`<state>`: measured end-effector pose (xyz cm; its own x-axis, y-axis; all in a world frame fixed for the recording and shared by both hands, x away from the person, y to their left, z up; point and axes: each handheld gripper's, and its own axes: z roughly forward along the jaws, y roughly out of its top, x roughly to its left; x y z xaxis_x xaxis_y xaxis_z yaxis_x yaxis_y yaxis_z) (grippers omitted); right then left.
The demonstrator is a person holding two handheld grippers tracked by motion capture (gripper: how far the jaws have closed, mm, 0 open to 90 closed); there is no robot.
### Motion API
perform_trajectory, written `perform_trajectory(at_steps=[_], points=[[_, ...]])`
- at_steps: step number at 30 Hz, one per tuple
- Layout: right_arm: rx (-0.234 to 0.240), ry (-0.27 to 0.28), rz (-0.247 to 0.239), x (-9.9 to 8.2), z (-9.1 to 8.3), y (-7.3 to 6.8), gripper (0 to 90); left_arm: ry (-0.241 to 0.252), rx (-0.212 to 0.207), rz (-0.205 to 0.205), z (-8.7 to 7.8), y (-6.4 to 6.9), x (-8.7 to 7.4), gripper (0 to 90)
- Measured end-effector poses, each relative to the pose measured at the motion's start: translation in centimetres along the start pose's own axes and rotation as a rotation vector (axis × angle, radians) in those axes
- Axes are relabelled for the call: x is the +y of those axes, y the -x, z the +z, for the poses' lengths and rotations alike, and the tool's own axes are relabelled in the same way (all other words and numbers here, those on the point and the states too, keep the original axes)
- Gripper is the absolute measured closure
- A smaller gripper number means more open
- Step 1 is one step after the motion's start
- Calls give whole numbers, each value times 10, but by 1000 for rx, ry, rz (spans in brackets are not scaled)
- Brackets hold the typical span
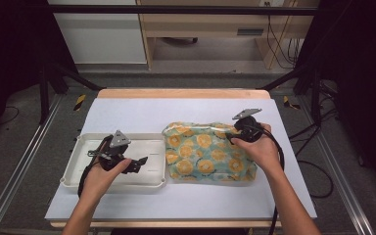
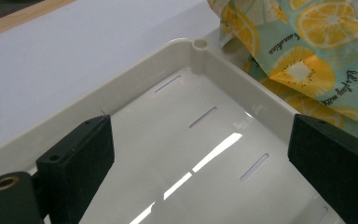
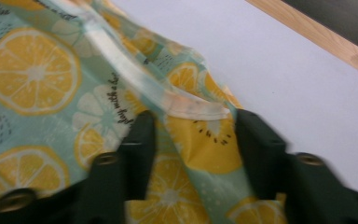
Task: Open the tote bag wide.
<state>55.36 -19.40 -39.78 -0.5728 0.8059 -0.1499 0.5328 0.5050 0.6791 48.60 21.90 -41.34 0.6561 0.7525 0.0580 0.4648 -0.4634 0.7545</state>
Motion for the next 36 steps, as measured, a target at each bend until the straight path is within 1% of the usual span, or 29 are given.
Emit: perform_trajectory(at_steps=[1, 2, 3, 4, 5, 6, 8, 11, 12, 13, 15, 16, 17, 19, 21, 22, 24, 25, 26, 27, 28, 29, 30, 31, 32, 33, 34, 35, 36], points=[[9, 4, -8, -1, 0, -1, 623, 0, -4, 3, 1, 1, 1, 70], [21, 29, -2, -2, -5, -2, 771, -3, -7, 10, 2, 3, 2, 71], [21, 29, -2, -2, -5, -2, 771, -2, -9, 16, 2, 4, 3, 71], [28, 41, 6, -3, -8, -2, 835, -1, -10, 27, 3, 6, 4, 71], [33, 52, 7, -5, -12, -2, 871, -3, -16, 40, 4, 8, 7, 73], [36, 68, 10, -7, -16, -3, 883, -1, -24, 49, 6, 11, 10, 74], [41, 110, 16, -10, -26, -6, 886, 11, -39, 54, 10, 15, 18, 85], [49, 175, 7, -15, -43, -12, 884, 37, -64, 96, 18, 23, 35, 93], [49, 191, 4, -17, -49, -14, 884, 34, -65, 124, 21, 27, 43, 93], [50, 211, -4, -19, -54, -17, 883, 32, -62, 135, 23, 29, 48, 93], [57, 228, -13, -21, -61, -20, 883, 38, -65, 162, 28, 34, 61, 96], [64, 250, -24, -23, -67, -22, 884, 38, -68, 191, 33, 38, 73, 97], [64, 250, -24, -23, -67, -22, 884, 38, -68, 191, 33, 38, 73, 98], [67, 266, -27, -24, -72, -24, 883, 31, -73, 226, 38, 41, 84, 99], [69, 294, -34, -27, -80, -27, 883, 17, -85, 245, 45, 43, 90, 151], [69, 294, -34, -27, -80, -27, 883, 1, -93, 251, 47, 43, 93, 151], [72, 314, -41, -30, -88, -30, 883, -13, -83, 277, 50, 46, 95, 245], [70, 321, -43, -32, -92, -32, 883, -17, -83, 279, 50, 48, 95, 309], [74, 328, -47, -35, -96, -35, 882, -22, -86, 288, 49, 50, 95, 386], [73, 330, -64, -41, -104, -41, 880, -29, -80, 302, 48, 52, 94, 487], [73, 330, -64, -41, -104, -41, 880, -34, -76, 315, 46, 55, 93, 487], [74, 336, -72, -45, -107, -45, 880, -27, -74, 320, 43, 58, 92, 547], [74, 338, -80, -50, -111, -50, 880, -6, -72, 309, 40, 61, 89, 585], [72, 342, -80, -55, -113, -55, 880, 5, -79, 306, 37, 64, 87, 637], [76, 343, -81, -61, -115, -60, 881, 17, -76, 303, 33, 68, 84, 695], [79, 339, -90, -68, -116, -67, 881, 23, -64, 312, 30, 72, 80, 719], [72, 329, -103, -75, -117, -73, 881, 29, -50, 322, 26, 76, 76, 746], [73, 327, -105, -82, -118, -78, 881, 47, -46, 314, 23, 79, 71, 767], [78, 320, -101, -89, -118, -83, 883, 64, -51, 295, 19, 82, 66, 777]])
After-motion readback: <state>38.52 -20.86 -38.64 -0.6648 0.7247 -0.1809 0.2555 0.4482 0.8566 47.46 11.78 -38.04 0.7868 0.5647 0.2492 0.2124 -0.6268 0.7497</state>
